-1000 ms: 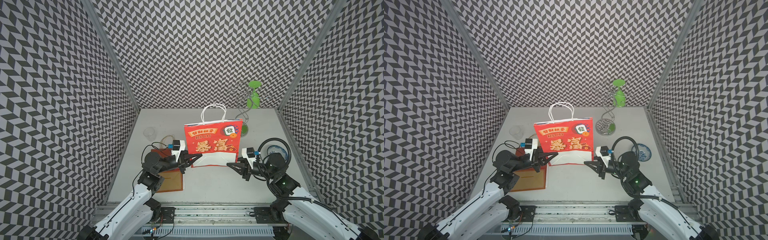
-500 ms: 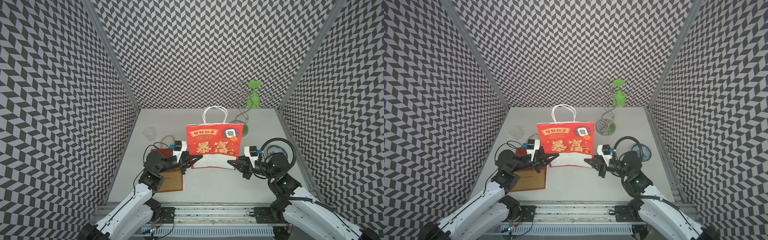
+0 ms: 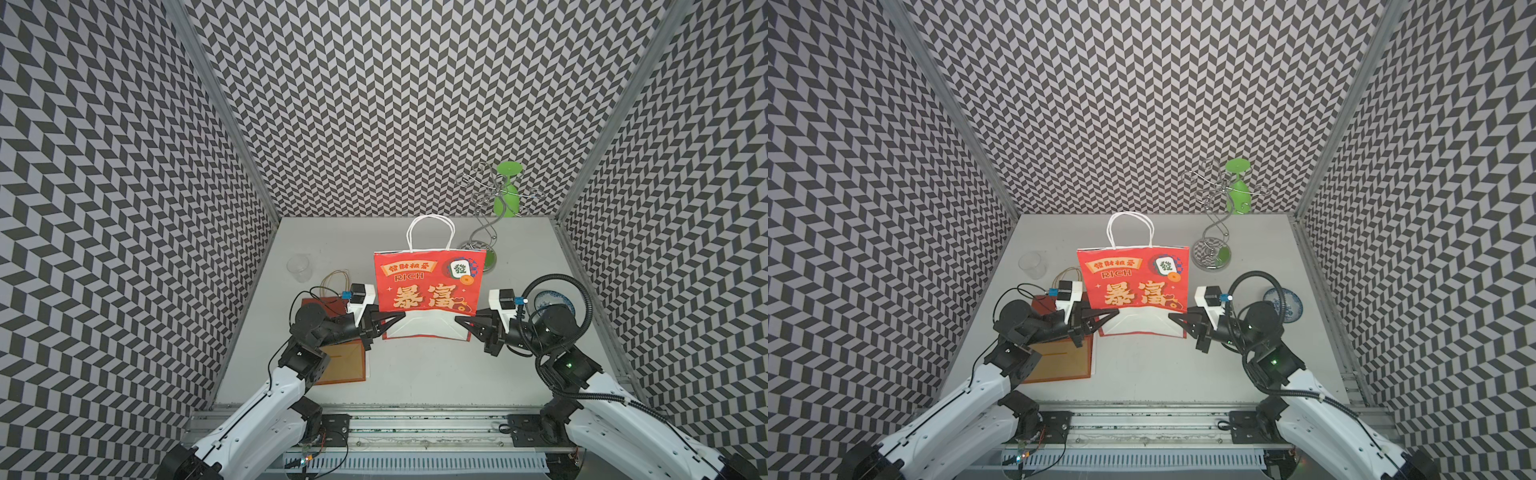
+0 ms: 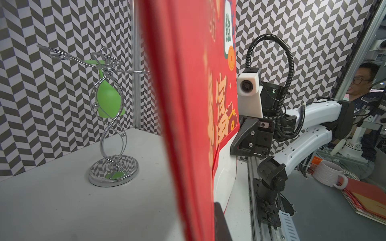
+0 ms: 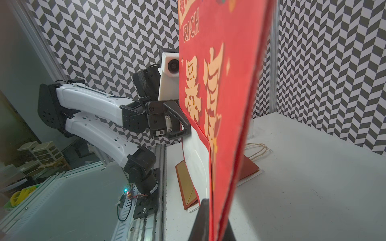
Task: Put away the paper bag
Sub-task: Press the paper bag.
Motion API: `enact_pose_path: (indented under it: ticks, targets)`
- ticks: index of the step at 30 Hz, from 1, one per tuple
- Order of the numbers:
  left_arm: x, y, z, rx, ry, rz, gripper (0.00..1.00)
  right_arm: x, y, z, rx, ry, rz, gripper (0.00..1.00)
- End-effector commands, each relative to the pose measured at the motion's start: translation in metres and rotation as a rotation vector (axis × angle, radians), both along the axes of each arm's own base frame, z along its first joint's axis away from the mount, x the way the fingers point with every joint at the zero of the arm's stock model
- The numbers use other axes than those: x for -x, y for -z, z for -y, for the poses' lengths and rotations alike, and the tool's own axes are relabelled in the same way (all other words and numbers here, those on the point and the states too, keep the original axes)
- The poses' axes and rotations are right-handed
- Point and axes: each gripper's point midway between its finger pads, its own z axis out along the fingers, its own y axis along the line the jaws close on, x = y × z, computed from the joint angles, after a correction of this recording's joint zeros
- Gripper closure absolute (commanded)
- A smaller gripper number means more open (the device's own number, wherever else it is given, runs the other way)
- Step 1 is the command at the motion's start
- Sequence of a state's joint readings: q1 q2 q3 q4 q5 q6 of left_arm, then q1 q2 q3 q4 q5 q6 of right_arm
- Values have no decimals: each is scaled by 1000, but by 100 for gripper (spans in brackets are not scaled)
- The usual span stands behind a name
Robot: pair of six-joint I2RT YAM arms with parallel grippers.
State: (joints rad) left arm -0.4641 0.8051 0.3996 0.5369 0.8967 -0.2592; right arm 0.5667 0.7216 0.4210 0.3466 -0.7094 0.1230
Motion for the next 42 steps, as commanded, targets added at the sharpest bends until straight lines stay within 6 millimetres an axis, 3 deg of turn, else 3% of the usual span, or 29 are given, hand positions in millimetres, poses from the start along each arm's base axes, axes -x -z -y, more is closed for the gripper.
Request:
enact_pose_path:
  ticks: [1, 6, 8, 12, 15, 18, 22, 26, 27, 29, 32, 34, 36, 40, 42]
  targets:
    - [1, 17, 1, -30, 10, -37, 100, 4, -46, 4, -89, 13, 135, 90]
    - [2, 22, 1, -38, 12, -47, 100, 9, -45, 2, -86, -20, 132, 94]
    - [2, 23, 1, -39, 14, -48, 100, 9, -44, 2, -84, -25, 133, 100]
    - [2, 25, 1, -43, 13, -50, 100, 10, -47, 2, -89, -30, 139, 100]
    - [2, 26, 0, -44, 12, -50, 100, 6, -48, 3, -89, -4, 133, 85]
    - [2, 27, 0, -46, 12, -53, 100, 5, -51, 3, -94, 4, 144, 84]
    - [2, 31, 0, -51, 12, -61, 100, 9, -56, 5, -113, -5, 155, 100]
    - [2, 31, 1, -51, 13, -63, 100, 9, -57, 5, -117, -4, 156, 100]
    - [3, 32, 0, -52, 12, -63, 100, 8, -57, 5, -118, 1, 155, 99]
    - [2, 33, 0, -53, 11, -65, 100, 6, -59, 6, -122, 15, 153, 87]
    - [3, 35, 0, -55, 10, -67, 100, 8, -64, 7, -136, 8, 156, 85]
    - [2, 37, 0, -57, 8, -70, 100, 14, -68, 7, -150, -14, 172, 88]
    - [2, 39, 0, -60, 6, -76, 100, 16, -72, 8, -159, -17, 181, 99]
    - [2, 44, 0, -64, 3, -84, 100, 15, -73, 10, -162, -1, 181, 100]
    - [2, 46, -1, -68, 1, -88, 100, 13, -74, 11, -164, 9, 179, 90]
